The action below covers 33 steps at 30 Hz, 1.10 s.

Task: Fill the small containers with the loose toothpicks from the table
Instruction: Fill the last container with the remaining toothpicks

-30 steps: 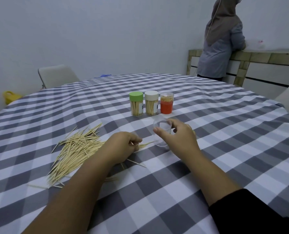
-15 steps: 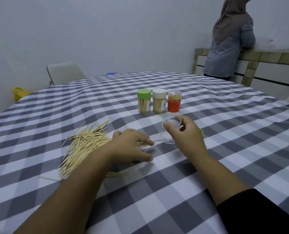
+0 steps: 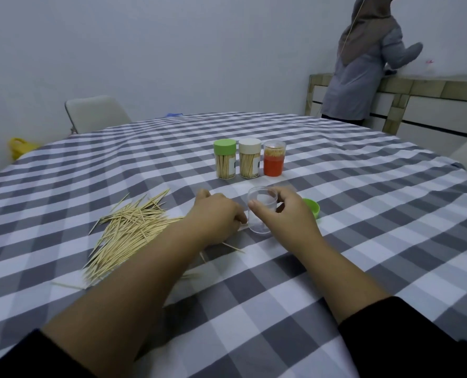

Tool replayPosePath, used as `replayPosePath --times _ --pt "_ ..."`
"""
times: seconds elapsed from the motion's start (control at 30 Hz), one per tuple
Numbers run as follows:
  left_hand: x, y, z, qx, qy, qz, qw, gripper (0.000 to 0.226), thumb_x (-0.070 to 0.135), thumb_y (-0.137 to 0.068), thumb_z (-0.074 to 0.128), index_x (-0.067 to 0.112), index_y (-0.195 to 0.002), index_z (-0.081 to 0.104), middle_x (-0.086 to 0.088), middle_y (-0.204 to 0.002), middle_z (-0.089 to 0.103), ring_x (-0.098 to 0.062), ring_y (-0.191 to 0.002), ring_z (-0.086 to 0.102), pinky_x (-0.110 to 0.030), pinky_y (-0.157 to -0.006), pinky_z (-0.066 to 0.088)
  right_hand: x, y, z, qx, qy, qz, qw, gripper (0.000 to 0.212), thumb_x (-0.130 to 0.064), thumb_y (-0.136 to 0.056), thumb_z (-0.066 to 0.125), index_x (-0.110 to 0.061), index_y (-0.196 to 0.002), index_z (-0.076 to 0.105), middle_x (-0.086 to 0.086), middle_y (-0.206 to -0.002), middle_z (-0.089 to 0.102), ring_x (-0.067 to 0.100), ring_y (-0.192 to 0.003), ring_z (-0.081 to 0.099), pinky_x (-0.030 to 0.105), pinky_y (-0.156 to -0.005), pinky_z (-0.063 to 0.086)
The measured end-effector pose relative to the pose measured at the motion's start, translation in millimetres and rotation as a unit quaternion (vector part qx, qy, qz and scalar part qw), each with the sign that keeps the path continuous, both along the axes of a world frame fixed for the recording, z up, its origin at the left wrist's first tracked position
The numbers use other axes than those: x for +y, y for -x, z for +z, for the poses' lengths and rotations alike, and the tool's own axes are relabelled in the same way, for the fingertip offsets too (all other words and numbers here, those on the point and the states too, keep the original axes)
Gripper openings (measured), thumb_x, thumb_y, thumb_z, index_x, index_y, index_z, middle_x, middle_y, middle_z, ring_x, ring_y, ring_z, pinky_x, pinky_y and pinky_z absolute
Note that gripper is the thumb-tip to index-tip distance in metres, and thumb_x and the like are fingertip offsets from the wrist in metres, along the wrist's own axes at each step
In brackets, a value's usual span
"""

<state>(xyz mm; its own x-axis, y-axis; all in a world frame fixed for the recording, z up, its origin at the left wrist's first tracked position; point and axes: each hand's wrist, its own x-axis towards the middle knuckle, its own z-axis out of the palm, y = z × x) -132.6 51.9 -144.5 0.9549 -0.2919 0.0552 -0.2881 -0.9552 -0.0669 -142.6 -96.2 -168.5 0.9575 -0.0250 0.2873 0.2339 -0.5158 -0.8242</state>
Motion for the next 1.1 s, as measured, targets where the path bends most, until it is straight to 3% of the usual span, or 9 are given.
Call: replayPosePath --times 0.13,0.27,0.37,0.5,0.67,0.73,0.87,0.97,1.1 --pt "27.5 9.3 4.6 0.065 0.071 0.016 0.995 0.024 0.030 -0.094 0.049 0.039 -0.108 0.066 0.018 -0.101 0.063 -0.005 -0.097 0.047 -0.035 -0.096 0.020 3.5 1.0 -1.2 0.021 -0.014 0.036 0.999 0.053 -0.050 -0.079 0.067 -0.022 -0.123 0.056 -0.007 -0.113 0.059 0.010 -0.097 0.056 0.029 -0.084 0.050" --pt "44.5 23.0 -0.7 0.091 0.158 0.009 0.983 0.025 0.046 -0.088 0.057 0.039 -0.110 0.067 0.021 -0.106 0.057 -0.002 -0.110 0.045 -0.038 -0.101 0.019 5.8 3.4 -1.7 0.015 -0.019 0.037 0.999 0.052 -0.049 -0.080 0.067 -0.023 -0.124 0.055 -0.007 -0.114 0.058 0.007 -0.094 0.054 0.026 -0.082 0.047" --pt "45.0 28.2 -3.9 0.047 0.136 0.003 0.990 0.022 0.050 -0.089 0.057 0.041 -0.106 0.068 0.020 -0.111 0.060 -0.003 -0.114 0.043 -0.038 -0.099 0.020 10.3 4.7 -0.9 0.017 -0.021 0.030 0.999 0.054 -0.049 -0.081 0.066 -0.022 -0.126 0.053 -0.006 -0.118 0.056 0.009 -0.098 0.054 0.028 -0.085 0.047" --pt "54.9 26.3 -3.1 -0.021 0.085 0.021 0.996 0.017 0.044 -0.091 0.054 0.039 -0.094 0.070 0.020 -0.097 0.065 -0.006 -0.111 0.041 -0.036 -0.091 0.017 23.9 2.5 8.3 0.019 0.038 0.040 0.998 0.060 -0.051 -0.083 0.063 -0.019 -0.131 0.050 -0.003 -0.129 0.054 0.015 -0.114 0.052 0.037 -0.095 0.046" --pt "73.9 23.1 -3.7 -0.056 0.046 0.076 0.995 0.018 0.045 -0.089 0.054 0.037 -0.092 0.071 0.016 -0.099 0.058 -0.011 -0.110 0.041 -0.037 -0.090 0.020 43.3 -1.7 10.1 0.019 0.036 0.040 0.998 0.062 -0.048 -0.085 0.062 -0.016 -0.135 0.046 0.001 -0.136 0.049 0.017 -0.121 0.047 0.034 -0.098 0.042" --pt "79.0 23.6 -8.0 -0.052 0.100 0.090 0.990 0.019 0.046 -0.086 0.056 0.041 -0.102 0.066 0.014 -0.112 0.053 -0.011 -0.119 0.039 -0.038 -0.096 0.019 46.8 -1.6 3.9 0.018 0.010 0.033 0.999 0.061 -0.048 -0.085 0.062 -0.018 -0.135 0.045 -0.001 -0.136 0.048 0.015 -0.120 0.046 0.030 -0.096 0.041" --pt "80.0 32.7 -4.9 0.036 0.207 0.092 0.973 0.059 0.033 -0.090 0.053 0.030 -0.145 0.033 0.007 -0.153 0.030 -0.017 -0.141 0.018 -0.037 -0.114 0.010 44.9 -3.2 2.2 0.020 -0.009 0.043 0.999 0.062 -0.048 -0.083 0.064 -0.020 -0.135 0.046 -0.003 -0.133 0.049 0.007 -0.106 0.044 0.023 -0.085 0.036" --pt "73.9 30.8 -4.6 0.080 0.156 0.070 0.982 0.067 0.031 -0.091 0.049 0.027 -0.151 0.018 0.004 -0.158 0.021 -0.022 -0.145 0.013 -0.034 -0.116 0.012 42.9 -3.6 2.0 0.022 -0.008 0.049 0.999 0.061 -0.048 -0.083 0.065 -0.021 -0.135 0.047 -0.004 -0.131 0.050 0.006 -0.103 0.044 0.022 -0.082 0.034" --pt "65.4 22.1 -10.4 0.075 0.064 0.056 0.994 0.055 0.022 -0.096 0.037 0.026 -0.150 0.023 0.001 -0.153 0.033 -0.024 -0.140 0.028 -0.035 -0.114 0.020 42.8 -2.8 1.8 0.025 -0.010 0.052 0.998 0.061 -0.048 -0.082 0.065 -0.022 -0.134 0.047 -0.004 -0.129 0.051 0.008 -0.104 0.046 0.022 -0.081 0.035"
